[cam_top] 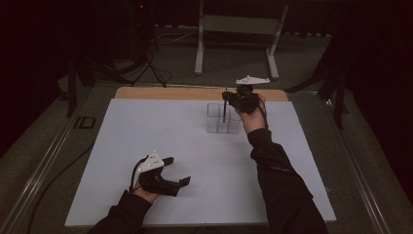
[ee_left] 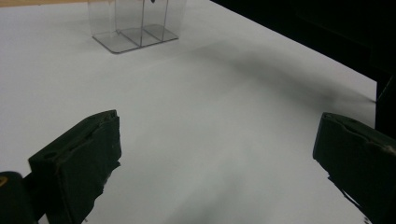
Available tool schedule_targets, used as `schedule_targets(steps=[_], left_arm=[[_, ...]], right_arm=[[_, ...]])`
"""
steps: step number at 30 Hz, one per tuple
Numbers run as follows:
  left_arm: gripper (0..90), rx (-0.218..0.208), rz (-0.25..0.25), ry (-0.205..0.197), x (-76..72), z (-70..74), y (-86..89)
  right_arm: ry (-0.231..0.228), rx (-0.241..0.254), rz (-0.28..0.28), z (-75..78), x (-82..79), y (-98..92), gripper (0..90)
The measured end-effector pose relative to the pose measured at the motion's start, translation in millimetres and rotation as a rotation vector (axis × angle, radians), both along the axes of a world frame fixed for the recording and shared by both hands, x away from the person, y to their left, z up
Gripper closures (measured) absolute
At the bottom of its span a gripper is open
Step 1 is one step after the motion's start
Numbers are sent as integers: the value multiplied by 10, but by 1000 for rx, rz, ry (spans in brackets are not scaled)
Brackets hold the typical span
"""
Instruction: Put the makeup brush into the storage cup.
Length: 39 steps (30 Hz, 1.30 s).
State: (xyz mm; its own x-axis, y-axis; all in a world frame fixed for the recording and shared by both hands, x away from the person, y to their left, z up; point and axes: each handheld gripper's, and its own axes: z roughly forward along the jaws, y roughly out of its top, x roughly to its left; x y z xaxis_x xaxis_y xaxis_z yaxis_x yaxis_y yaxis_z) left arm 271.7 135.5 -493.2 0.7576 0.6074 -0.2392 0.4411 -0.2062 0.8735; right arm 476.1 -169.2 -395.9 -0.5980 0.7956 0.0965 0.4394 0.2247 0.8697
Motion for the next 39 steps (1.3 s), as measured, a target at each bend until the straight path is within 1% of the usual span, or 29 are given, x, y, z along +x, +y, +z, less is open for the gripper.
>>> schedule_targets(steps=[4,6,7,10,12,15,16,18,20,21,23,24,26,29,30,33,35,36,38,39], left_arm=[[21,-2,-1,-1,-1,2,2],[22,1,-1,-4,-1,3,3],[22,-4,0,-3,-1,2,3],[22,-3,1,-5,1,4,5],[21,-3,2,-4,1,4,5],[22,-1,1,-3,0,3,1],[22,0,0,-4,0,4,1],[22,1,1,-4,-1,4,-2],[21,0,2,-3,-1,3,-4],[21,3,1,-3,-1,4,-5],[21,4,4,-4,-4,7,-9],[21,1,5,-4,-5,9,-11],[21,2,5,-6,-9,14,-16],[21,1,5,-5,-11,15,-18],[21,1,7,-3,-12,13,-20],[21,2,3,2,-11,13,-22],[21,4,-2,0,-11,19,-25],[21,5,-6,-7,-19,31,-39],[21,0,-9,-5,-25,35,-54],[21,3,-14,-7,-26,35,-59]], right_arm=[[27,-8,-3,-75,18,13,829],[36,-29,-6,-108,26,28,826],[43,-36,-7,-118,30,34,805],[53,-49,-9,-135,43,50,683],[51,-55,-16,-133,44,53,606],[72,-40,-16,-123,55,42,471],[80,-36,-26,-116,55,39,394],[87,-40,-39,-101,48,34,330],[90,-35,-55,-76,35,28,232],[102,-35,-48,-66,34,29,196],[104,-35,-52,-44,17,26,143],[117,-29,-41,-33,12,21,120],[120,-15,-23,-10,-16,8,100],[124,-4,-16,11,-46,-4,100],[133,7,13,27,-87,-13,100],[134,-3,26,35,-133,-12,100],[134,0,27,35,-151,-17,100],[137,10,37,35,-167,-23,100],[131,4,48,33,-219,-34,126],[128,1,45,32,-240,-37,133]])
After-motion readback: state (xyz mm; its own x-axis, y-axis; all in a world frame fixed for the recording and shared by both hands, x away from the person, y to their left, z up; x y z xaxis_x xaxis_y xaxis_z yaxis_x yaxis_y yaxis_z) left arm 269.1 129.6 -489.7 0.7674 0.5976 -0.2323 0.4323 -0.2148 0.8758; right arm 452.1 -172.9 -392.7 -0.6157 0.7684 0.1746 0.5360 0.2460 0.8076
